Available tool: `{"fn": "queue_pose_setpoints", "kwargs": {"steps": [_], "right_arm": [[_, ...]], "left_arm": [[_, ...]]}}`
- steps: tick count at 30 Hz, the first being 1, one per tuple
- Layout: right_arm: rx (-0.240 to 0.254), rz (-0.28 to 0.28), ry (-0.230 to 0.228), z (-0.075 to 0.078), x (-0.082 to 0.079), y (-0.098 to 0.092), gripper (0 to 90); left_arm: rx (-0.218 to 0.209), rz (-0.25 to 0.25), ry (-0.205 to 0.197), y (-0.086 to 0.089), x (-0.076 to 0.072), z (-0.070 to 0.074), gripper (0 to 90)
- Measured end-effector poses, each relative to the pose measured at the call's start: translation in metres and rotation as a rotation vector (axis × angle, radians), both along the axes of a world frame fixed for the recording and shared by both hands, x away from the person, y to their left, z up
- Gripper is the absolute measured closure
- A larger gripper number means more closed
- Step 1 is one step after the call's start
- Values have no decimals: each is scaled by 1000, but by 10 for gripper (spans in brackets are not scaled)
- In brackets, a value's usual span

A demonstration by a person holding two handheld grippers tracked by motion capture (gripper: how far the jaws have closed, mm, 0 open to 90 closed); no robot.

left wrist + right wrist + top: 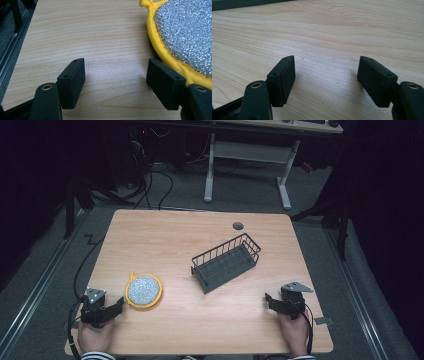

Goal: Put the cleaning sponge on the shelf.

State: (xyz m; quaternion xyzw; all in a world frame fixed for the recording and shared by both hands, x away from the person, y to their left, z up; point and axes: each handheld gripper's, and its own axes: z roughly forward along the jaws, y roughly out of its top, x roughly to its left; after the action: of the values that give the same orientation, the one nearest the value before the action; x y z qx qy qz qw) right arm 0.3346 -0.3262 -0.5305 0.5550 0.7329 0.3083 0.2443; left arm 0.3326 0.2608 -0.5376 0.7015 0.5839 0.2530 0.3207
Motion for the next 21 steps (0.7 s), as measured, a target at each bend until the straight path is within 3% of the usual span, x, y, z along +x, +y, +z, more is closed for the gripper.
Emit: {"fn": "queue_pose_setpoints", "kwargs": {"steps": [13, 14, 16, 20, 21], "right_arm": [[5, 28, 0, 0, 1, -1, 339], [-1, 49, 32, 5, 3, 0, 418], [3, 60, 45, 6, 5, 0, 411], [20, 85, 16, 22, 15, 3, 415], [35, 98, -8, 36, 21, 6, 415]], "left_arm": [[3, 0, 0, 0, 1, 0, 319], [4, 1, 1, -1, 2, 0, 317], [4, 2, 2, -1, 2, 0, 318], [1, 5, 0, -1, 3, 0, 316], [1, 4, 0, -1, 3, 0, 316]]}}
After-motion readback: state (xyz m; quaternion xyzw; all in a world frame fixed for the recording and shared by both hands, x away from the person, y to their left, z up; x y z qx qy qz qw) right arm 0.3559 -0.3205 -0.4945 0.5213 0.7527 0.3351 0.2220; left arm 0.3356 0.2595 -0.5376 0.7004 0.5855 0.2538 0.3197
